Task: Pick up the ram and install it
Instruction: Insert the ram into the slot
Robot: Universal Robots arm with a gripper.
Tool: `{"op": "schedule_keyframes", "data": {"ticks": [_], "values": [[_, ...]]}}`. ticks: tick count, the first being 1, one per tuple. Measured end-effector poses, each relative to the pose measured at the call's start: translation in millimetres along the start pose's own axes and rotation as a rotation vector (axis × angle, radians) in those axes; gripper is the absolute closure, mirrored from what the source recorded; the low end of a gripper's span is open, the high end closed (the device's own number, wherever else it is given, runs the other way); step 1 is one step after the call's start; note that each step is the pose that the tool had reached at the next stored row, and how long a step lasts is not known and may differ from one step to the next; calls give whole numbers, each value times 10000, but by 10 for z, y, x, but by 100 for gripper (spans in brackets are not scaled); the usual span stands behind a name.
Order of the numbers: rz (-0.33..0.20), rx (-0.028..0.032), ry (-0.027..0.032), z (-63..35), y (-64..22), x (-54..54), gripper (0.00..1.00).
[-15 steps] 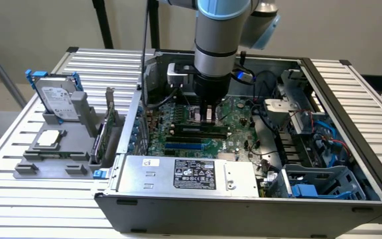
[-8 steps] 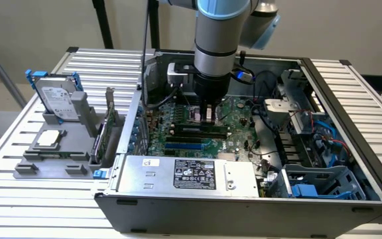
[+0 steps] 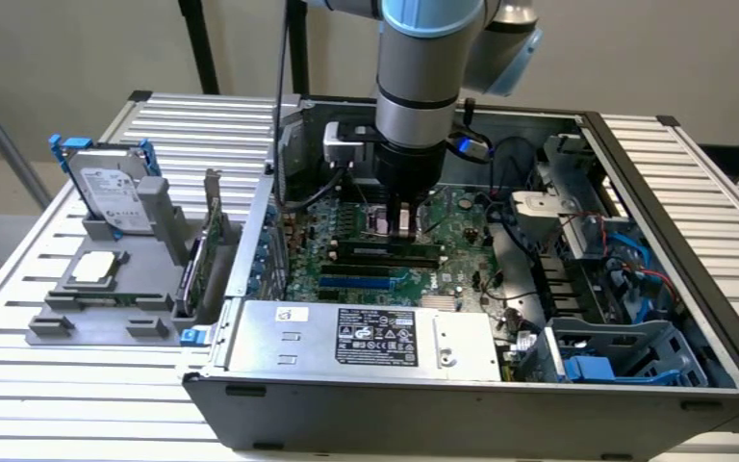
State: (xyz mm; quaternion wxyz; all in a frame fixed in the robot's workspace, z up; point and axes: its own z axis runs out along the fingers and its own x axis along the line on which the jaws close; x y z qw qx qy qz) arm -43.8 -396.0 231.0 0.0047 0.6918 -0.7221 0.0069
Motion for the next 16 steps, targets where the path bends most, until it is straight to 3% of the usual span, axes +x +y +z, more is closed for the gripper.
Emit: {"op": "schedule_keyframes", "data": {"ticks": [16], "values": [[-1, 3, 19, 24, 1, -25, 87]]}}
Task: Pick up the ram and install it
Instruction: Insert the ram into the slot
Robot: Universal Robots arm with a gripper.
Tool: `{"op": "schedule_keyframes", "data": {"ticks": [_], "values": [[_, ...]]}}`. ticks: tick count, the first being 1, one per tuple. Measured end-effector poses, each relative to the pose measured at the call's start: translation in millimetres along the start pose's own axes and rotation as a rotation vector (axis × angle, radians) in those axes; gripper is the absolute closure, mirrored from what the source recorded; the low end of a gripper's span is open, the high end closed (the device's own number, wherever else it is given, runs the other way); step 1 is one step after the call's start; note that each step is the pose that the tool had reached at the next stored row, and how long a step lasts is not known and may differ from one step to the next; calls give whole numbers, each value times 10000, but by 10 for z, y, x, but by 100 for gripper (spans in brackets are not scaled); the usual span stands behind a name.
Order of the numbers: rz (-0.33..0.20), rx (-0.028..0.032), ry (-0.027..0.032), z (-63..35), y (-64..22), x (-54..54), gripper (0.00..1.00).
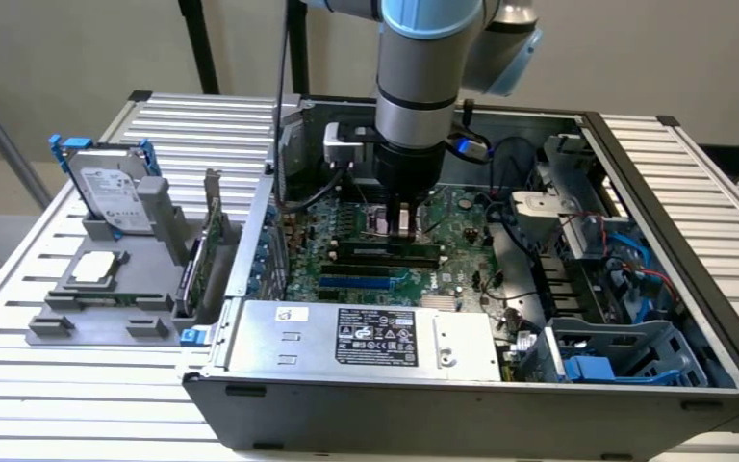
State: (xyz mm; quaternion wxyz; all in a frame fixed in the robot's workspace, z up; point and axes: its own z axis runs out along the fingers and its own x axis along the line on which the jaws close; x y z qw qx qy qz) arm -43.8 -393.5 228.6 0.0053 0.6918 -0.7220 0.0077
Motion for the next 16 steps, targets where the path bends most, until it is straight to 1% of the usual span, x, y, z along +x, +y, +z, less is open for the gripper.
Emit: {"op": "schedule_keyframes", "data": {"ticks": [13, 14, 15, 16], "values": [[1, 0, 17, 36, 2, -1, 87], [1, 0, 17, 36, 2, -1, 85], [0, 0, 18, 36, 2, -1, 79], [1, 1, 15, 36, 1, -1, 79]]}}
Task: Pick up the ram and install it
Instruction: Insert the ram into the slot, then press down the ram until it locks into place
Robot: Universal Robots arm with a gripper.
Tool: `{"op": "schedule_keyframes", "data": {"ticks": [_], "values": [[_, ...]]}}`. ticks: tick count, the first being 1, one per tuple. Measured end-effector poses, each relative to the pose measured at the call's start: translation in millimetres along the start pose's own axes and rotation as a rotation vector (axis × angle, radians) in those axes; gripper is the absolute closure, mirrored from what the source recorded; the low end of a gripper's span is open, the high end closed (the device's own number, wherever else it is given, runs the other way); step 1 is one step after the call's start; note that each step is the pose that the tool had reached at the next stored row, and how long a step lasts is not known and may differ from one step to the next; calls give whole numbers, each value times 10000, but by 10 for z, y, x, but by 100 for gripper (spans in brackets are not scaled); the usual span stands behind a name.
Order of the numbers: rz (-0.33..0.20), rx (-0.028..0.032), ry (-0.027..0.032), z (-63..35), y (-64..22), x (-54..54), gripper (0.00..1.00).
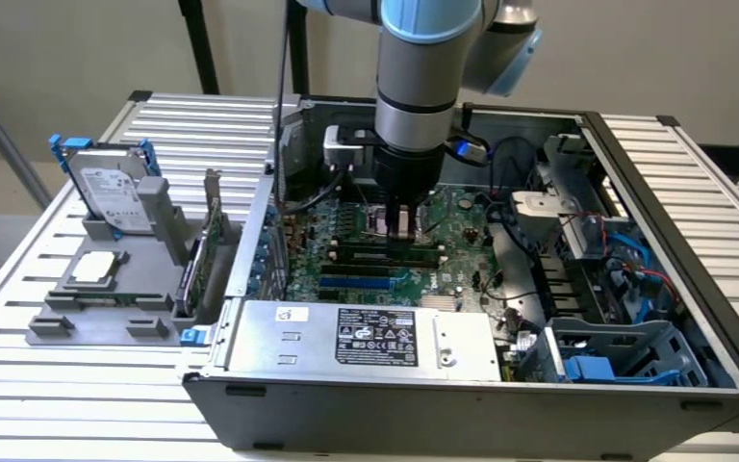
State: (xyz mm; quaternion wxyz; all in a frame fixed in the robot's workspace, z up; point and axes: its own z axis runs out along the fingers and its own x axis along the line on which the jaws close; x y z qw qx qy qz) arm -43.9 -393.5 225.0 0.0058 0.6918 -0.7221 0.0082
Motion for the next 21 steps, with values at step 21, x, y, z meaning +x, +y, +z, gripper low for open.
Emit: {"op": "schedule_keyframes", "data": {"ticks": [21], "values": [[0, -6, 0, -187, 13, 7, 89]]}}
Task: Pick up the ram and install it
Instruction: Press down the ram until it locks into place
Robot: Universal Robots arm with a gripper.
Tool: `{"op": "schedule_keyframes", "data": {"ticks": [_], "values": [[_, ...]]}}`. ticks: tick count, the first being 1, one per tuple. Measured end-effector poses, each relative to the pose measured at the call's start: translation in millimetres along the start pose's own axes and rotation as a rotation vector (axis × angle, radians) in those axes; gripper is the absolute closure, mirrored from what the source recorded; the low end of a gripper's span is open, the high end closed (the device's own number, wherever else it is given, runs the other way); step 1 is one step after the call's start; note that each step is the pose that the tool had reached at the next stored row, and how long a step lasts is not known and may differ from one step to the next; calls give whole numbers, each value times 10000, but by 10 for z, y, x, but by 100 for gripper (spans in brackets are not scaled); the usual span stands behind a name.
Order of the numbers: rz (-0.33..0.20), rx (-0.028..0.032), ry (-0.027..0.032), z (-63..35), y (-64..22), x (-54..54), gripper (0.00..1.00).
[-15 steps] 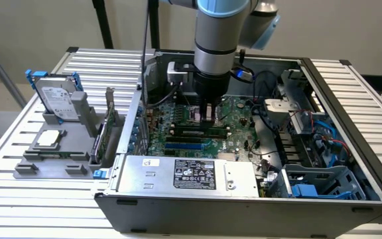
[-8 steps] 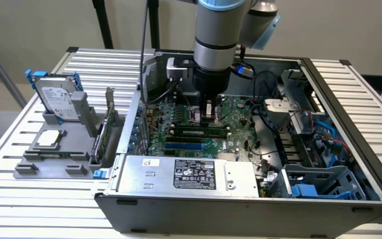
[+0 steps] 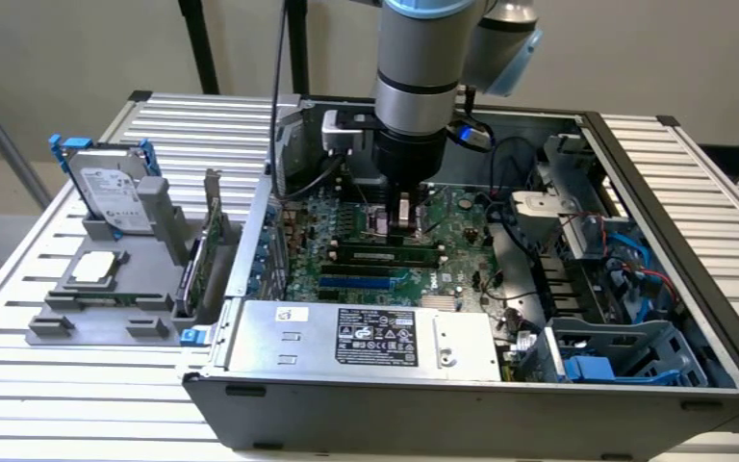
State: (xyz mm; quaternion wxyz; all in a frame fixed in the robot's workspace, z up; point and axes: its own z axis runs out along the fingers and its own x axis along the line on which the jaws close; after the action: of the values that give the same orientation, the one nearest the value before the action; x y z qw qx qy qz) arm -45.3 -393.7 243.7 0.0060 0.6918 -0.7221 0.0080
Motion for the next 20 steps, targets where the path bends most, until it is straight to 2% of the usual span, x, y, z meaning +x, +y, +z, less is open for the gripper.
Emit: {"op": "schedule_keyframes", "data": {"ticks": [10, 20], "values": [[1, 5, 1, 2, 0, 0, 89], [0, 1, 18, 177, 2, -1, 89]]}}
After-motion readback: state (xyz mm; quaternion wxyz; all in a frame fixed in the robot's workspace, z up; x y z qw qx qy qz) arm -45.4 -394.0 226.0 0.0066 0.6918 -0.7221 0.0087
